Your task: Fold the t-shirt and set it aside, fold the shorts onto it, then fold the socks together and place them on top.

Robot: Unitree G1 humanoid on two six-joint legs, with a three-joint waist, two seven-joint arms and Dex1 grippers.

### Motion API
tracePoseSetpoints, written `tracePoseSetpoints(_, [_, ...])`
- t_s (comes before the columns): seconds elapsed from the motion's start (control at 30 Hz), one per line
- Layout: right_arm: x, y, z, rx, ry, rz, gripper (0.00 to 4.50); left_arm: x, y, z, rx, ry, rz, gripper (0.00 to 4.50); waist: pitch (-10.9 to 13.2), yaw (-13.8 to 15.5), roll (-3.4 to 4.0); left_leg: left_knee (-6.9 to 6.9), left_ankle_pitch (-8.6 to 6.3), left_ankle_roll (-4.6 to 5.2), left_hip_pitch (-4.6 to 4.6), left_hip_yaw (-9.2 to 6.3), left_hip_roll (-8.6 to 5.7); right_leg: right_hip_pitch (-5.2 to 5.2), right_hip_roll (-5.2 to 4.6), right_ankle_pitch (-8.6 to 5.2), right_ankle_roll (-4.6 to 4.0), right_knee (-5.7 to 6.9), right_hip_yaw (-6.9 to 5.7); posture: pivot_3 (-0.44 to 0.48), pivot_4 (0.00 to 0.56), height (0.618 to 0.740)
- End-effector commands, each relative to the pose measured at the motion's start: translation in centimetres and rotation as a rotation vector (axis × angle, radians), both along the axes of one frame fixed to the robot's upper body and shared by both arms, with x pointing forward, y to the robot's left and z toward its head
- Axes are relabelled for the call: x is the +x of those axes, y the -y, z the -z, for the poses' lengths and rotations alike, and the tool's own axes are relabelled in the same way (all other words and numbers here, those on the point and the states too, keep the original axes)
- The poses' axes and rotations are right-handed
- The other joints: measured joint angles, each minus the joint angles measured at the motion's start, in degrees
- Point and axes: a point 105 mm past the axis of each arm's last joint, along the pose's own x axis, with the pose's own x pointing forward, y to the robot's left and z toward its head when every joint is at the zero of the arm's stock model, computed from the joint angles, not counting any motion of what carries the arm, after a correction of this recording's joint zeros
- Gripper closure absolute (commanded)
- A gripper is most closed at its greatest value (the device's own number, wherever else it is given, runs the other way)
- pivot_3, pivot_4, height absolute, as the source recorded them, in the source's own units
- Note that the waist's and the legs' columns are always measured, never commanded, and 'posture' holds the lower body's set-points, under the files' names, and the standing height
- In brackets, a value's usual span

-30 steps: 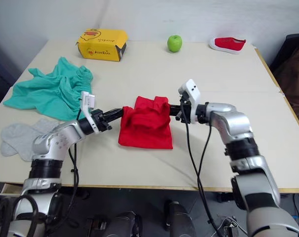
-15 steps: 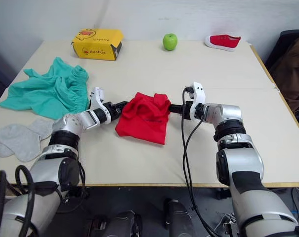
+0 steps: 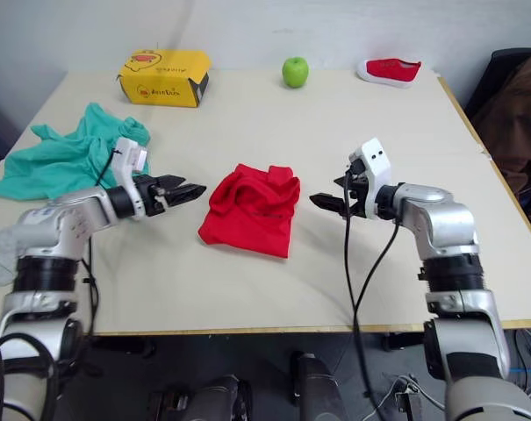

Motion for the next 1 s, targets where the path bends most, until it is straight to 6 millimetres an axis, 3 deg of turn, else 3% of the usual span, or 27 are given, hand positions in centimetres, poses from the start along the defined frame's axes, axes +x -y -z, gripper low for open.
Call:
tracePoseSetpoints(0.03, [-3.3,-2.2,-1.5,-0.068,0.136,-0.176,0.0,-3.2,1.5,-1.0,0.168,0.158,0.212,0.04,0.0,0.0,0.0,0.0,0.0,0.0,0.05,-0.01,0.0,0.06,0.0,0.0,-0.01,-0.01,0.0,0.0,0.15,0.74])
tracePoseSetpoints(0.13, [-5.2,-3.6,-0.4,-0.139,0.17,-0.272,0.0,-4.8,2.2,0.5,0.266,0.181,0.312,0.04,0.0,0.1,0.0,-0.01,-0.01,0.02,0.25,0.0,-0.01,0.26,0.0,-0.02,-0.03,-0.23,0.02,0.0,0.15,0.74])
tracePoseSetpoints(0.23, [-6.6,-5.3,2.3,-0.235,0.19,-0.349,0.0,-4.6,2.9,3.0,0.379,0.207,0.353,0.04,0.0,0.4,0.0,-0.01,-0.02,0.1,0.28,0.0,-0.01,0.28,0.0,-0.02,-0.03,-0.22,0.05,0.0,0.15,0.74])
tracePoseSetpoints(0.43, [-6.0,-7.0,5.2,-0.357,0.27,-0.375,0.0,-2.9,3.5,5.8,0.526,0.265,0.386,0.04,0.0,1.4,-0.01,0.1,-0.05,0.27,0.19,0.07,-0.05,0.2,0.03,-0.02,-0.03,-0.17,0.08,0.0,0.15,0.74])
tracePoseSetpoints(0.57, [-4.9,-7.7,6.3,-0.398,0.323,-0.358,0.92,-1.3,3.8,6.8,0.558,0.285,0.363,0.0,0.0,1.5,-0.01,0.17,-0.08,0.33,0.16,0.06,-0.04,0.21,0.03,-0.02,-0.02,-0.07,0.05,0.0,0.15,0.74])
tracePoseSetpoints(0.7, [-2.7,-7.6,6.9,-0.463,0.419,-0.283,2.35,0.3,4.7,7.4,0.555,0.327,0.332,0.88,0.0,1.6,-0.02,0.32,-0.11,0.4,0.16,0.06,-0.04,0.25,0.01,-0.01,-0.01,-0.02,0.04,0.0,0.15,0.74])
tracePoseSetpoints(0.9, [-2.5,-7.0,7.2,-0.516,0.51,-0.303,4.49,0.5,4.8,7.5,0.564,0.361,0.356,2.83,0.0,1.5,-0.02,0.33,-0.12,0.41,0.15,0.06,-0.04,0.25,0.02,0.0,0.01,0.09,0.04,0.0,0.15,0.74])
tracePoseSetpoints(1.0, [-3.5,-6.9,6.5,-0.458,0.506,-0.345,4.5,-0.4,5.0,7.1,0.534,0.373,0.423,3.82,0.0,1.4,-0.02,0.34,-0.12,0.4,0.15,0.05,-0.03,0.25,0.02,0.0,0.01,0.1,0.04,0.0,0.15,0.74])
